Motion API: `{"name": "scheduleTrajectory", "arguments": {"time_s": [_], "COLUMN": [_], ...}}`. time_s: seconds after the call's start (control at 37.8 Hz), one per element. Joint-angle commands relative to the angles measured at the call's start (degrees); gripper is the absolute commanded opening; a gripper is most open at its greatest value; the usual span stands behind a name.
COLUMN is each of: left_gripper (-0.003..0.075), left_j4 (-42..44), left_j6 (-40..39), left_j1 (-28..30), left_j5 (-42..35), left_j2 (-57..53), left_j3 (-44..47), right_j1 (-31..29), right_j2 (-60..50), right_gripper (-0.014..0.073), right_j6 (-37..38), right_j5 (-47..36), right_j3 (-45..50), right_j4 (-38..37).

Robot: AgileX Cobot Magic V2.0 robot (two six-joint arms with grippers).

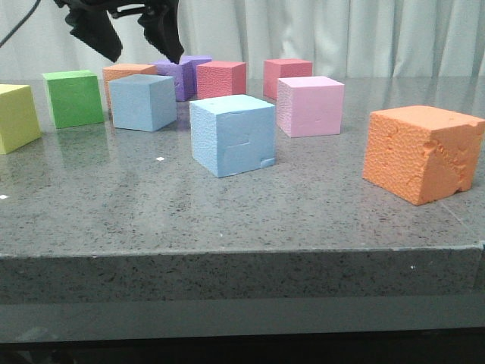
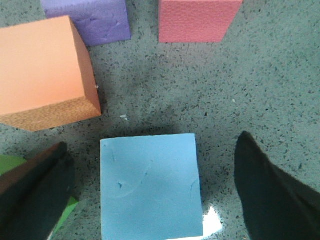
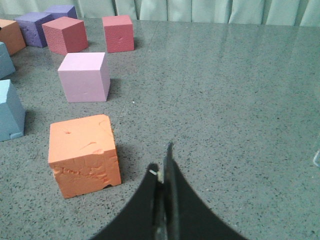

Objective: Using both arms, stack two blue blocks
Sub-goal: 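Lower the left gripper, grasp the light blue cube and lift it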

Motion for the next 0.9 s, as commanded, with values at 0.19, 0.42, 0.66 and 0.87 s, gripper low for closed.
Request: {"name": "scheduleTrajectory", "arguments": {"time_s": [0.19,0.42,0.66,0.87], "left_gripper": [0.0617,0.0617,0.0617,0.0617], "left_j4": [-3.6,-3.6,-3.6,-3.5], "left_j6": [-0.4,-0.4,-0.4,-0.4], "left_j1": [-0.4,-0.4,-0.4,-0.4], "left_j5": [-1.6,-0.7,0.3,0.6], "left_j2": [-0.6,-0.6,-0.6,-0.6], "left_j3": [-1.9,-1.9,-1.9,-1.9], "right_j1": [-0.3,-0.3,-0.3,-0.3], "right_j2": [0.6,0.6,0.6,0.6], "right_gripper": [-0.0067,-0.0067,-0.0067,-0.0067], "right_j6": [-0.6,-0.6,-0.6,-0.6], "right_j5": [-4.5,-4.5,-4.5,-4.5], "right_j3": [-1.4,-1.4,-1.4,-1.4], "right_j4": [-0.3,-0.3,-0.3,-0.3]}}
